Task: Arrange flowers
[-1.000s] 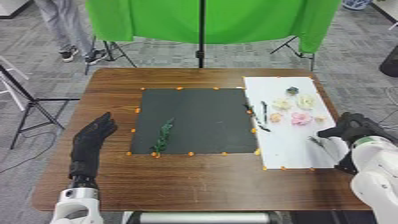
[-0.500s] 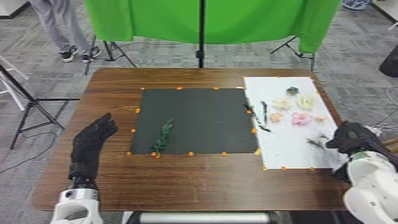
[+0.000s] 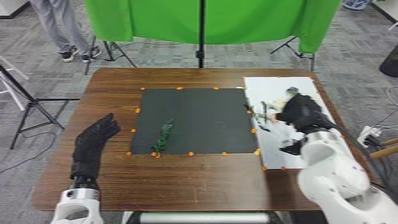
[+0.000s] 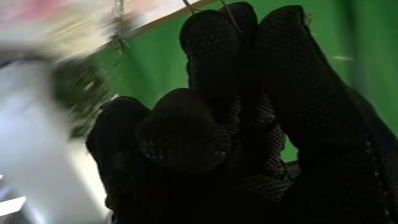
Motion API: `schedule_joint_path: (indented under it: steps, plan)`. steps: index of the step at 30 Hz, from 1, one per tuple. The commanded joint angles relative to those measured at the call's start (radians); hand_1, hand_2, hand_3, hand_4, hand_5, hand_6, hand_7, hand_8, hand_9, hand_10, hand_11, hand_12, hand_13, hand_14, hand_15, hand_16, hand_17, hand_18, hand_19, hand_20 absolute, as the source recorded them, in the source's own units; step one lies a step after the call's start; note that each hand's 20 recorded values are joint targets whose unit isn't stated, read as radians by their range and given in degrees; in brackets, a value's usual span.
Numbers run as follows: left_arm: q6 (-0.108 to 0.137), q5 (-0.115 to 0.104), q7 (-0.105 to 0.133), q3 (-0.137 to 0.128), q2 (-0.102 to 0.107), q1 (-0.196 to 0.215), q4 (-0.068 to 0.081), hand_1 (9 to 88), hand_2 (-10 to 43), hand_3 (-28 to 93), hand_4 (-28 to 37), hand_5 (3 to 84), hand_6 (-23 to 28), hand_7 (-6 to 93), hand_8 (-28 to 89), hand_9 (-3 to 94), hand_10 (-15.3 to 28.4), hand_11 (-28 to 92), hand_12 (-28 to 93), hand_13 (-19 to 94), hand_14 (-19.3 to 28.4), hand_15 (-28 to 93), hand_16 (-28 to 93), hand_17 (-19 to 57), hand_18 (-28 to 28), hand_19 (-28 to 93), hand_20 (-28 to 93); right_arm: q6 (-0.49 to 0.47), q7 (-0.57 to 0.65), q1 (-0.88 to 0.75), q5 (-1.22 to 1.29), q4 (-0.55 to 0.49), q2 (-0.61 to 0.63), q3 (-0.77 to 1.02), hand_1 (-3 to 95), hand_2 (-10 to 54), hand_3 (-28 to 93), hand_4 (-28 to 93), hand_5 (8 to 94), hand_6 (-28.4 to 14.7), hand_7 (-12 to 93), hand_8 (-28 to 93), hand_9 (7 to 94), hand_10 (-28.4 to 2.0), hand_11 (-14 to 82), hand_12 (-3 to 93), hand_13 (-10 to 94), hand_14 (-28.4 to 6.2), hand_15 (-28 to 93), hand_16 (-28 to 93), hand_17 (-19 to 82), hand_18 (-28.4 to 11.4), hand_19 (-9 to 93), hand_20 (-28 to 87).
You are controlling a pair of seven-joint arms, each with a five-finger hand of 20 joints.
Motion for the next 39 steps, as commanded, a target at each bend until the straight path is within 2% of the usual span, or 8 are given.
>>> schedule_joint_path:
  steps: [1, 10, 17, 24, 26, 39]
  plan:
    - [-0.027, 0.007, -0.015, 0.018, -0.005, -0.004, 0.013, 20.0, 1.4, 71, -28.3, 44.7, 4.8, 10.6, -7, 41.0, 13.0, 17, 9, 33, 16.7, 27, -4, 5.8, 11.5, 9, 19, -0.013, -0.068, 0.188, 0.066, 0.061, -0.177, -0.224, 57.2, -9.5, 58, -17, 83.5, -0.3, 26, 14, 88.8, -10.8, 34.4, 34.0, 91, -2.7, 64, 32, 69, -10.5, 93, 62]
    - [-0.026, 0.009, -0.023, 0.015, -0.002, 0.002, 0.010, 19.9, 1.2, 71, -28.3, 44.6, 4.8, 10.6, -7, 41.1, 13.0, 17, 9, 33, 16.8, 26, -4, 5.8, 11.6, 9, 19, -0.049, -0.036, 0.295, 0.157, 0.202, -0.281, -0.377, 57.7, -9.5, 58, -17, 83.9, -0.5, 25, 14, 89.0, -11.0, 35.2, 33.7, 91, -2.5, 64, 32, 69, -10.3, 93, 61]
    - [-0.046, 0.013, -0.032, 0.018, 0.002, -0.007, 0.012, 19.9, 1.2, 71, -28.3, 44.5, 4.8, 10.2, -7, 41.2, 13.1, 17, 9, 33, 16.8, 26, -4, 5.8, 11.5, 9, 19, -0.026, 0.003, 0.337, 0.148, 0.280, -0.349, -0.436, 57.9, -9.5, 58, -16, 84.1, -0.8, 25, 15, 89.3, -11.0, 35.5, 32.9, 92, -2.3, 63, 32, 70, -10.0, 93, 61]
    - [-0.052, 0.014, -0.041, 0.014, 0.006, -0.004, 0.009, 19.9, 1.2, 71, -28.3, 44.4, 4.8, 10.2, -7, 41.1, 13.0, 17, 9, 33, 16.8, 26, -4, 5.7, 11.5, 9, 19, -0.008, 0.030, 0.311, 0.174, 0.300, -0.401, -0.414, 58.2, -9.5, 58, -16, 84.3, -1.3, 25, 15, 90.2, -11.0, 36.6, 31.4, 93, -1.6, 61, 32, 71, -9.0, 93, 59]
    - [-0.063, 0.016, -0.047, 0.013, 0.006, -0.009, 0.010, 19.9, 1.2, 71, -28.3, 44.3, 4.8, 10.1, -7, 41.1, 13.0, 17, 9, 33, 16.8, 26, -4, 5.8, 11.5, 9, 19, 0.002, 0.038, 0.304, 0.189, 0.299, -0.408, -0.407, 58.2, -9.5, 58, -16, 84.3, -1.4, 25, 16, 90.2, -11.1, 37.1, 30.7, 93, -1.4, 60, 32, 72, -8.6, 93, 58]
    - [-0.081, 0.018, -0.057, 0.012, 0.005, -0.010, 0.010, 19.8, 1.0, 71, -28.3, 44.0, 4.8, 9.8, -6, 40.7, 13.1, 17, 9, 33, 16.9, 26, -4, 5.6, 11.6, 9, 19, -0.002, 0.041, 0.278, 0.229, 0.307, -0.414, -0.432, 57.8, -9.5, 56, -14, 84.6, -2.1, 25, 16, 90.3, -11.8, 39.3, 26.7, 94, -1.1, 60, 31, 73, -7.6, 93, 54]
